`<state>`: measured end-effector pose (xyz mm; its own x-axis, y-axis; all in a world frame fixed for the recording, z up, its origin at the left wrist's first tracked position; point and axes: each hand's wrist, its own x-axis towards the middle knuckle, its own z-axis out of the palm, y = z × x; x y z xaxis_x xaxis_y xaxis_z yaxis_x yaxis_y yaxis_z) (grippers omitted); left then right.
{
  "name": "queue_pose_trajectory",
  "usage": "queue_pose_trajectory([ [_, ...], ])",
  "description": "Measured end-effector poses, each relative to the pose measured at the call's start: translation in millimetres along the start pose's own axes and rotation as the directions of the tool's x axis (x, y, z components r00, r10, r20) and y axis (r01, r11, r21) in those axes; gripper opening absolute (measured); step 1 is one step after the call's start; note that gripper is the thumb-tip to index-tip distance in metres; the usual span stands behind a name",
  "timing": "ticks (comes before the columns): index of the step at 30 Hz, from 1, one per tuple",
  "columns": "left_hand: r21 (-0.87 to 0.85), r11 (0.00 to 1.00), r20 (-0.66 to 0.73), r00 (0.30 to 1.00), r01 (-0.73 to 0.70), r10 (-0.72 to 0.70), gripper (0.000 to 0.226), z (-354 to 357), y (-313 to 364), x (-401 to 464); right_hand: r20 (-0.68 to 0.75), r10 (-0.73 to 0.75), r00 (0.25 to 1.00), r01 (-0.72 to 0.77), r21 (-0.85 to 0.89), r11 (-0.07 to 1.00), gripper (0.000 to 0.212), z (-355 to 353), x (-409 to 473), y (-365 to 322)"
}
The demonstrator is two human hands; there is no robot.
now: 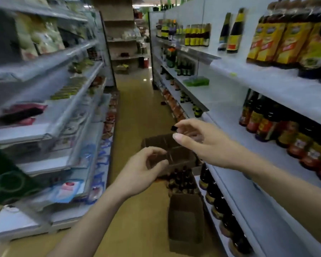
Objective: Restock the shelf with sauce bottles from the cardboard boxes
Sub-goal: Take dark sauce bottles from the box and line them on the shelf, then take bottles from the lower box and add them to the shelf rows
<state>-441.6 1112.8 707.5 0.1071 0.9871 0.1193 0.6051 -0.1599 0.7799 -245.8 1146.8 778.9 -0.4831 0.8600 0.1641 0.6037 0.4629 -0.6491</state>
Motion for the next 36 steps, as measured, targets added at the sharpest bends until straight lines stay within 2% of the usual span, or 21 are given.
queue_pose_trajectory([
  [4, 0.056, 0.996, -0.125, 0.990, 0.071, -0.063, 0.019, -25, -30, 48, 0.057, -0.072, 0.996, 0.070, 0.035, 0.997, 0.062, 11, 77, 15],
  [8, 0.084, 0.988, -0.151, 0.982, 0.129, -0.116, 0.019, -47, -61, 72, 0.137, -0.100, 0.985, 0.090, 0.079, 0.993, 0.047, 35, 141, 23],
  [11, 0.048, 0.983, -0.188, 0.968, 0.179, -0.167, 0.018, -66, -91, 90, 0.185, -0.113, 0.976, 0.090, 0.125, 0.988, 0.043, 56, 183, 25],
  [15, 0.045, 0.980, -0.188, 0.965, 0.196, -0.185, 0.019, -85, -130, 124, 0.217, -0.090, 0.972, 0.059, 0.145, 0.988, 0.045, 80, 233, 32],
  [18, 0.069, 0.987, -0.179, 0.975, 0.146, -0.132, 0.020, -102, -159, 165, 0.204, -0.054, 0.977, 0.031, 0.117, 0.993, 0.046, 94, 272, 41],
  [23, 0.044, 0.999, -0.096, 0.995, 0.011, -0.007, 0.020, -129, -211, 251, 0.099, 0.053, 0.994, -0.064, 0.108, 0.992, 0.048, 108, 342, 56],
  [28, 0.016, 0.999, 0.083, 0.996, -0.033, 0.031, 0.018, -131, -245, 323, 0.024, 0.245, 0.969, -0.246, 0.138, 0.960, 0.047, 114, 378, 82],
  [32, -0.053, 0.997, 0.184, 0.981, -0.052, 0.061, 0.016, -103, -261, 371, -0.014, 0.358, 0.934, -0.353, 0.131, 0.926, 0.046, 116, 383, 118],
  [36, -0.091, 0.994, 0.348, 0.933, -0.059, 0.087, 0.017, -56, -277, 414, -0.067, 0.468, 0.881, -0.452, 0.166, 0.876, 0.047, 116, 385, 169],
])
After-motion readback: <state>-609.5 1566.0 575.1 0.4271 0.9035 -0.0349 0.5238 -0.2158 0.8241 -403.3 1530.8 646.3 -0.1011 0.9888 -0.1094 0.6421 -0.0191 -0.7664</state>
